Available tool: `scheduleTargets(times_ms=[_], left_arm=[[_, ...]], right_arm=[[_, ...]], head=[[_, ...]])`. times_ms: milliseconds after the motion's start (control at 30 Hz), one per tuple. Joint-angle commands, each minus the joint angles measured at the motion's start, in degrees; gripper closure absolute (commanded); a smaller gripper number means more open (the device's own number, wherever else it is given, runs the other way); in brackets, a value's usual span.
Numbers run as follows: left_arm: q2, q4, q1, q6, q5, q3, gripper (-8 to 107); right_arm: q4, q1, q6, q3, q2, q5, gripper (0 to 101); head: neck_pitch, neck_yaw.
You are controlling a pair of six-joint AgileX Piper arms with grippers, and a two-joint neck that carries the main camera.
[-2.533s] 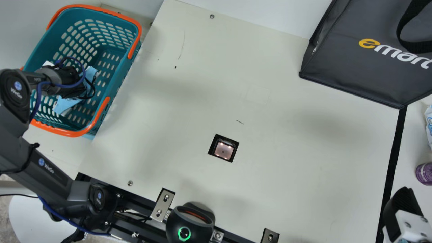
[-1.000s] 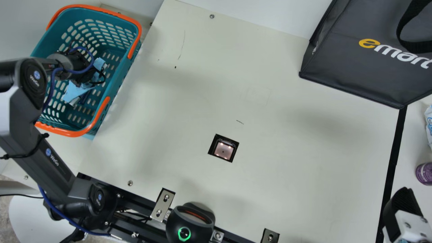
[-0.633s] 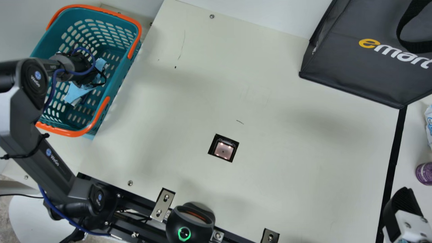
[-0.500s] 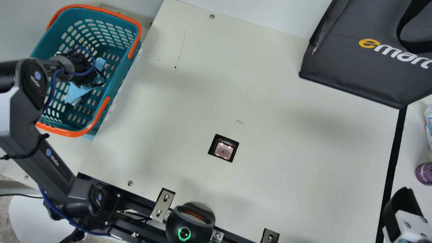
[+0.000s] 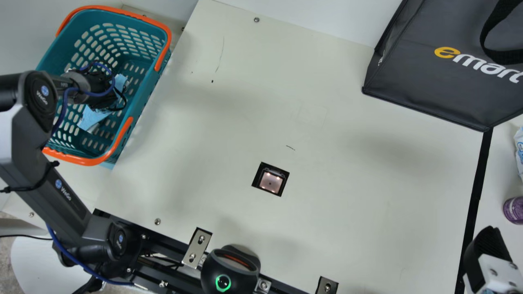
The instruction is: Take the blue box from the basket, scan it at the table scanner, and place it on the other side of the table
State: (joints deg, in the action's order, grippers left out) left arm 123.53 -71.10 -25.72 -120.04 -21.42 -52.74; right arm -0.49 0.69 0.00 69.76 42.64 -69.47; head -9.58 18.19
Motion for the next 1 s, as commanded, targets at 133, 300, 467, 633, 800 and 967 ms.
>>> scheduleTargets(times_ms=[133, 300, 467, 633, 800, 967], left_arm=[[-0.4, 1.0, -0.6, 1.7, 0.5, 0.2, 9], [-1.1, 1.7, -1.0, 3.2, 0.8, 0.2, 9], [-2.9, 2.6, -1.0, 5.3, 1.6, 0.8, 9], [-5.6, 5.1, -1.0, 9.4, 2.4, 1.5, 9], [-8.5, 9.6, -1.3, 15.3, 2.9, 1.8, 9], [-11.0, 16.2, -1.8, 23.3, 3.1, 1.6, 9]], right_arm=[[0.0, 0.0, 0.0, 0.0, 0.0, 0.0, 6], [0.0, 0.0, 0.0, 0.0, 0.0, 0.0, 6], [0.0, 0.0, 0.0, 0.0, 0.0, 0.0, 6], [0.0, 0.0, 0.0, 0.0, 0.0, 0.0, 6], [0.0, 0.0, 0.0, 0.0, 0.0, 0.0, 6], [0.0, 0.0, 0.0, 0.0, 0.0, 0.0, 6]], head=[[1.7, 0.2], [1.7, 0.2], [1.7, 0.2], [1.7, 0.2], [1.7, 0.2], [1.7, 0.2]])
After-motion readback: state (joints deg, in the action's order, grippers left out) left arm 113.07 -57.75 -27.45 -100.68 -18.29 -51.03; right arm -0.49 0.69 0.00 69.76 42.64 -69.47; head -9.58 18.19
